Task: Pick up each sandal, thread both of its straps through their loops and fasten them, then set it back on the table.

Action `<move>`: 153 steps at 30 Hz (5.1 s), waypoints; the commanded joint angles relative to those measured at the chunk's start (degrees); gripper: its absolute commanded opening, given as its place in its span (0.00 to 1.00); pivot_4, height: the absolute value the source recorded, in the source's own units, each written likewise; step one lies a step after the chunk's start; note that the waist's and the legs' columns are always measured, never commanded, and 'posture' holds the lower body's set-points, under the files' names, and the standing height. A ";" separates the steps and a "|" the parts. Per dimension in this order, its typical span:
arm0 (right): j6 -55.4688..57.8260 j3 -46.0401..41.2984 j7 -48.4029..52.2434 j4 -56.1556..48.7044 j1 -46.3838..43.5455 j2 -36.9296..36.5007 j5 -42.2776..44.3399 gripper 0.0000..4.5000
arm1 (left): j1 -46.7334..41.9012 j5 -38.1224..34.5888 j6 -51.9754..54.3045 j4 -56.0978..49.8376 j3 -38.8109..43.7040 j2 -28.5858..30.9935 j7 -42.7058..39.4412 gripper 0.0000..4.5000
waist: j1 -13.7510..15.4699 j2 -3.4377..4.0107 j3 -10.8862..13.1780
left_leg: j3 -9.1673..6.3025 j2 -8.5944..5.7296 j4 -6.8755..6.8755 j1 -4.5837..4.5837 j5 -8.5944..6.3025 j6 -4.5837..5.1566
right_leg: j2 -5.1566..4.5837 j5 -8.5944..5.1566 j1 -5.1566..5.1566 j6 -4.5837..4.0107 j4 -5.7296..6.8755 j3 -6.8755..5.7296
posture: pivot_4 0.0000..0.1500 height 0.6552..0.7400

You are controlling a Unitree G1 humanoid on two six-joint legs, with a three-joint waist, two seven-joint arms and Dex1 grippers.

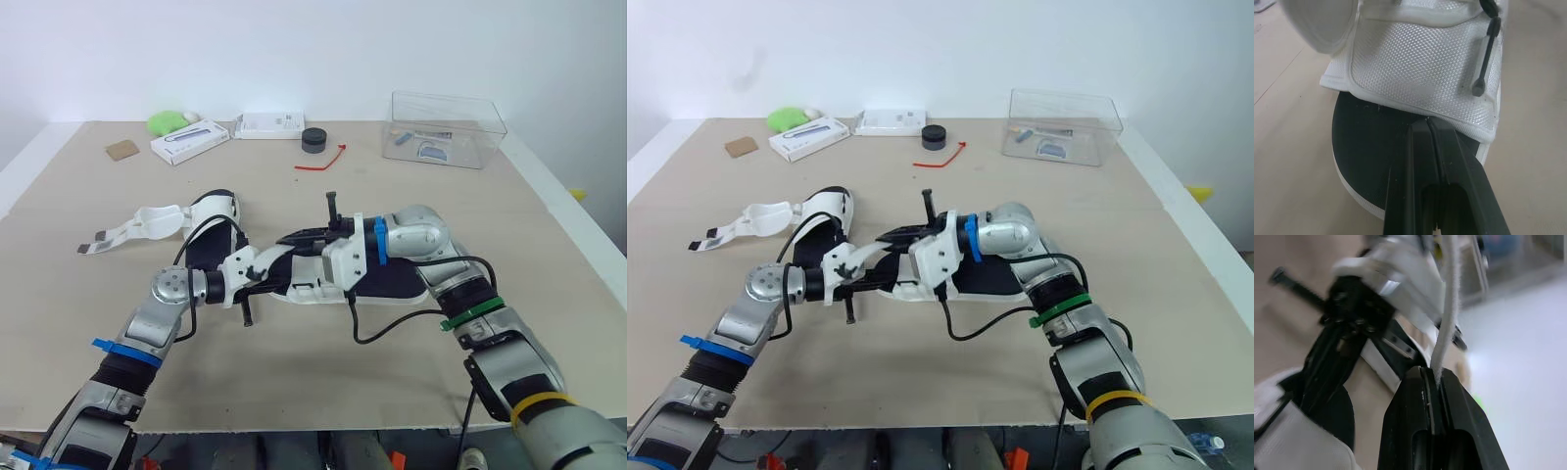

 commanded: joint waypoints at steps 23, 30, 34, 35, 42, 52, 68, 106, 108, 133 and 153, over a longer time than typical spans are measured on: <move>34.22 4.35 3.07 -35.17 13.82 -21.44 38.08 0.83 | 0.02 2.31 1.85 3.35 -1.87 0.91 -1.17 0.00 | 0.72 -0.01 -0.01 | -0.08 0.05 -0.01 0.18 0.00 0.03 | -0.18 0.06 0.14 -0.45 0.14 0.10 | 1.00 1.00; 69.82 -1.02 0.77 -53.36 22.21 -27.82 51.39 0.83 | -0.57 2.35 1.70 3.91 -2.10 0.89 -1.80 0.00 | 0.47 0.01 -0.03 | -0.10 0.15 0.02 0.21 -0.03 0.09 | -0.25 -0.19 0.16 -0.19 0.15 -0.20 | 1.00 1.00; 98.22 -5.92 -9.07 -59.54 20.71 -27.54 77.39 0.83 | -0.78 2.36 1.53 4.28 -2.16 0.91 -1.89 0.00 | 0.36 -0.01 -0.03 | -0.11 0.20 0.06 0.21 0.06 0.06 | -0.22 -0.15 0.19 -0.25 0.15 -0.21 | 1.00 1.00; 102.93 -6.47 -10.66 -60.27 19.98 -27.40 81.18 0.83 | -0.80 2.39 1.49 4.34 -2.17 0.90 -1.93 0.00 | 0.35 -0.01 -0.03 | -0.11 0.22 0.06 0.20 0.06 0.06 | -0.22 -0.12 0.19 -0.23 0.15 -0.21 | 1.00 1.00; 125.49 -6.54 -23.89 -55.91 15.76 -22.69 96.78 0.83 | -1.27 2.57 1.42 4.82 -2.29 0.61 -2.02 0.00 | 0.36 -0.04 -0.05 | -0.21 0.21 0.04 0.03 0.06 0.06 | -0.20 -0.15 0.12 -0.20 0.11 -0.25 | 1.00 1.00; 140.04 -5.61 -32.06 -46.62 11.37 -12.71 93.94 0.83 | -0.97 2.63 1.44 4.40 -2.46 0.32 -1.86 0.00 | 0.28 -0.05 -0.06 | -0.26 0.20 0.05 -0.09 0.06 0.07 | -0.15 -0.12 0.08 -0.11 0.04 -0.24 | 1.00 1.00; 149.96 -9.99 -40.00 -38.72 7.57 2.53 85.10 0.83 | 0.39 2.59 1.84 2.73 -2.56 0.08 -0.83 0.00 | 0.19 -0.05 -0.09 | -0.27 0.20 0.05 -0.17 0.04 0.10 | -0.03 -0.11 0.06 -0.03 -0.02 -0.22 | 1.00 1.00; 153.36 -21.70 -48.95 -21.97 -3.80 3.94 95.76 0.01 | -0.52 2.74 1.05 4.89 -2.48 -0.61 -0.58 0.00 | 0.12 -0.05 -0.10 | -0.23 0.16 0.04 -0.17 0.05 0.12 | 0.04 -0.05 0.08 0.07 -0.08 -0.21 | 1.00 1.00; 153.05 -21.28 -47.16 -19.66 -6.27 3.21 91.60 0.01 | -0.84 2.78 0.98 5.21 -2.54 -0.83 -0.57 0.00 | 0.14 -0.04 -0.09 | -0.23 0.16 0.03 -0.19 0.04 0.13 | 0.03 -0.05 0.09 0.06 -0.13 -0.21 | 1.00 1.00; 143.35 -11.67 -20.39 -17.53 -8.32 -1.11 62.32 0.01 | -0.76 3.02 0.62 5.26 -2.34 -0.44 -1.02 0.00 | 0.22 -0.01 -0.10 | -0.26 0.14 0.07 -0.60 0.04 0.14 | -0.03 0.22 -0.03 0.31 -0.57 -0.25 | 1.00 1.00; 153.36 -18.20 -26.04 -9.82 -10.82 0.87 69.83 0.01 | -0.50 3.25 0.30 5.16 -2.90 -0.54 -1.02 0.00 | 0.20 0.00 -0.10 | -0.26 0.14 0.07 -0.61 0.04 0.14 | -0.06 0.24 -0.04 0.23 -0.57 -0.26 | 1.00 1.00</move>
